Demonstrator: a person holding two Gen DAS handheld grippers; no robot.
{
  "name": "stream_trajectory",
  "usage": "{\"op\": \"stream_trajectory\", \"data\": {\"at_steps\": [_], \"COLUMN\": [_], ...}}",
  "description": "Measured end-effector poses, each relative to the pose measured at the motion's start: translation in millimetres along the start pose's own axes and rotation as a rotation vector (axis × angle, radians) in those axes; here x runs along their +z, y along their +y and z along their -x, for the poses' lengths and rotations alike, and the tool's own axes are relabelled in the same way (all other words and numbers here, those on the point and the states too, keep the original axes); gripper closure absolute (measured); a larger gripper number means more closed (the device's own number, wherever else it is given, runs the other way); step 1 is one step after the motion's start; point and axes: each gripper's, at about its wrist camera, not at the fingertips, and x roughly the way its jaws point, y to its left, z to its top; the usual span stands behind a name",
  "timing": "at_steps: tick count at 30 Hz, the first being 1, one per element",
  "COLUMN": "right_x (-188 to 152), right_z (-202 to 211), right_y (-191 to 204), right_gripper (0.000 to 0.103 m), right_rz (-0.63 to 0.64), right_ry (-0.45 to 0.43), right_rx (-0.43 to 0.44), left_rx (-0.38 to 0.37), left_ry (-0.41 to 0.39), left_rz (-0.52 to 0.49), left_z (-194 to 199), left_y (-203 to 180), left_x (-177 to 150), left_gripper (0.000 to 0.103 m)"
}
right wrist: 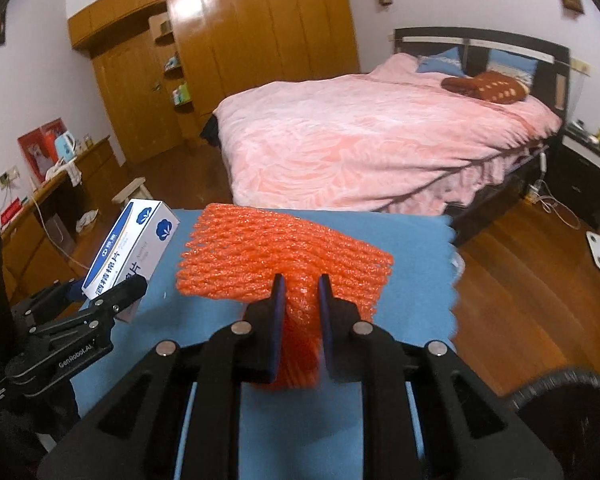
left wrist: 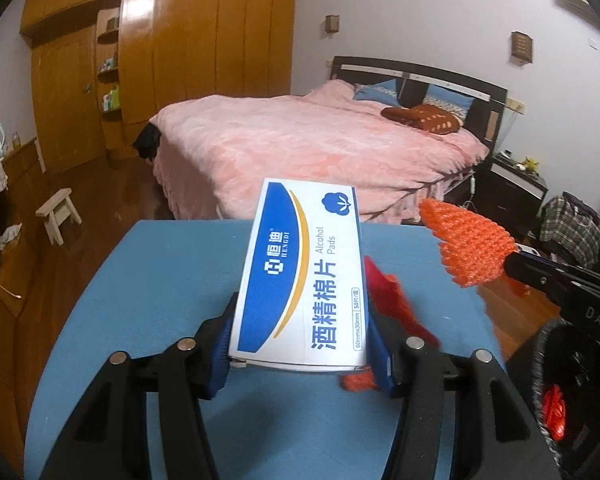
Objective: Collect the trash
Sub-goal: 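Carry the box and orange mesh over the bin and open both grippers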
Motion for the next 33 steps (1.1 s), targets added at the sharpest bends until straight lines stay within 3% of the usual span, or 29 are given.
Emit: {"op": "stream_trajectory", "data": {"at_steps": [6,17,23,33], "right_x": [-29.8,-102.4,-136.1,-172.3], "right_z": [57.3,145.2,172.6,186.1], "right_y": [-31.4,-107.1,-145.2,-184.2], "right_gripper": [0.087,0.087,0.086,0.083], "right_rz": [-0.05,-0.153,-0.218,-0.3], "right_ry": [-0.019,-0.014,-0.008,0.014], "right_rx": [-0.065,-0.255,-0.336,-0.386], "left_rx": [-0.068,-0.268,-0.364,-0.489], "left_ry": [-0.019,-0.008,0.004,0.037], "left_rz": [-0.037,-0.134,-0.193,-0.26], "left_z": [26.1,50.6,60.6,61.8], "left_y": [-46.0,-154.7,-207.4,-265.8], "left_x": [-11.6,-40.0,-57.0,-69.7], "left_gripper": [0.047,0.047,0.047,0.047]}}
